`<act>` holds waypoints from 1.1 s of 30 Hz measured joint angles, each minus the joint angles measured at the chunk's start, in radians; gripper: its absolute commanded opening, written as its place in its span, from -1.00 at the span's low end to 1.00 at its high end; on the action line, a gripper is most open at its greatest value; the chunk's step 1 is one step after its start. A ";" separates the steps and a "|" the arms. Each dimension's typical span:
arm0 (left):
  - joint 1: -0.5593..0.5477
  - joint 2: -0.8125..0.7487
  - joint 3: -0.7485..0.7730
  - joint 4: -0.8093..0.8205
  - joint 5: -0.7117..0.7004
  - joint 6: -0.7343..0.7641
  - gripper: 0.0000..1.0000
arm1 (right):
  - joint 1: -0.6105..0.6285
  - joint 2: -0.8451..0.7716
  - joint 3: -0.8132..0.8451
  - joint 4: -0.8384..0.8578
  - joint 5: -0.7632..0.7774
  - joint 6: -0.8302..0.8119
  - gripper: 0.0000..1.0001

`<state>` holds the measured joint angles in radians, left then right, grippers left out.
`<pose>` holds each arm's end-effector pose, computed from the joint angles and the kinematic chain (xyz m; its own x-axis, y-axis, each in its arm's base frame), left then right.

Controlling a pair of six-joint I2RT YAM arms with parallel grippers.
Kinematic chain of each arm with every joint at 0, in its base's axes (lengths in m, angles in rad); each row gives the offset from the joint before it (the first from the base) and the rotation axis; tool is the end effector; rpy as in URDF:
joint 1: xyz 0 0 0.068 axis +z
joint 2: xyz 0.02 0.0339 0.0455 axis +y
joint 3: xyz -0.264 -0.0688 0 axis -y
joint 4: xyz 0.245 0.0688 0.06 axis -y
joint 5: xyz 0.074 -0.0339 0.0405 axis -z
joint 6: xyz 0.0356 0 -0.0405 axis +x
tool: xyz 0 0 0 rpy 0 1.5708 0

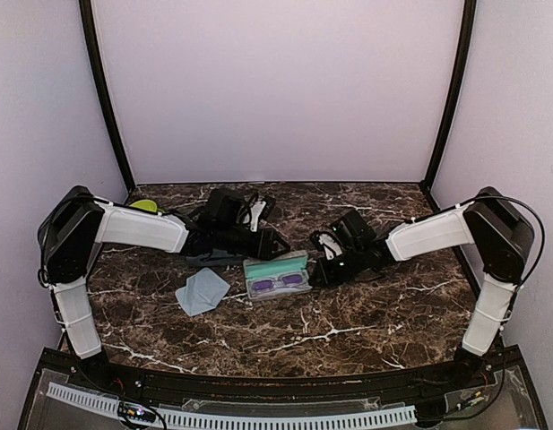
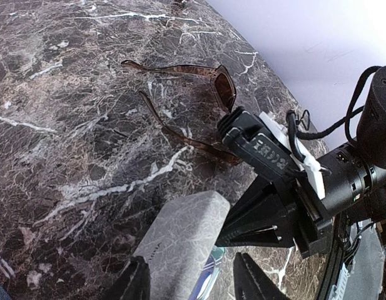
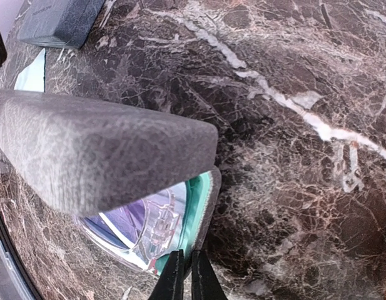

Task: Organize the sunglasses
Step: Close the case with sunglasses at the center of the board.

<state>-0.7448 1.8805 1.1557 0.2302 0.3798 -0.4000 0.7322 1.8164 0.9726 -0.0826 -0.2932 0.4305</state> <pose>0.2983 -0.2930 0.1966 -0.6600 0.1166 -0.7421 0.6649 0.5505 -0.5048 0.2585 0.2462 0.1400 -0.8613 -0.2370 -0.4495 -0.4508 0.7646 0.4607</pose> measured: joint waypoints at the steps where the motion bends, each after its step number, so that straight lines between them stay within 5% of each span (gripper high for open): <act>1: -0.001 0.000 -0.001 0.003 0.006 -0.003 -0.09 | 0.000 0.000 0.001 0.000 0.002 0.001 -0.89; 33: -0.076 -0.030 -0.142 0.137 -0.013 -0.045 -0.45 | 0.008 0.005 0.016 -0.013 0.030 0.024 -0.95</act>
<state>-0.8204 1.8507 1.0134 0.3668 0.3664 -0.4446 0.7399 1.8217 0.9882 -0.0956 -0.2634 0.4545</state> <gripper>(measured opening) 0.277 0.028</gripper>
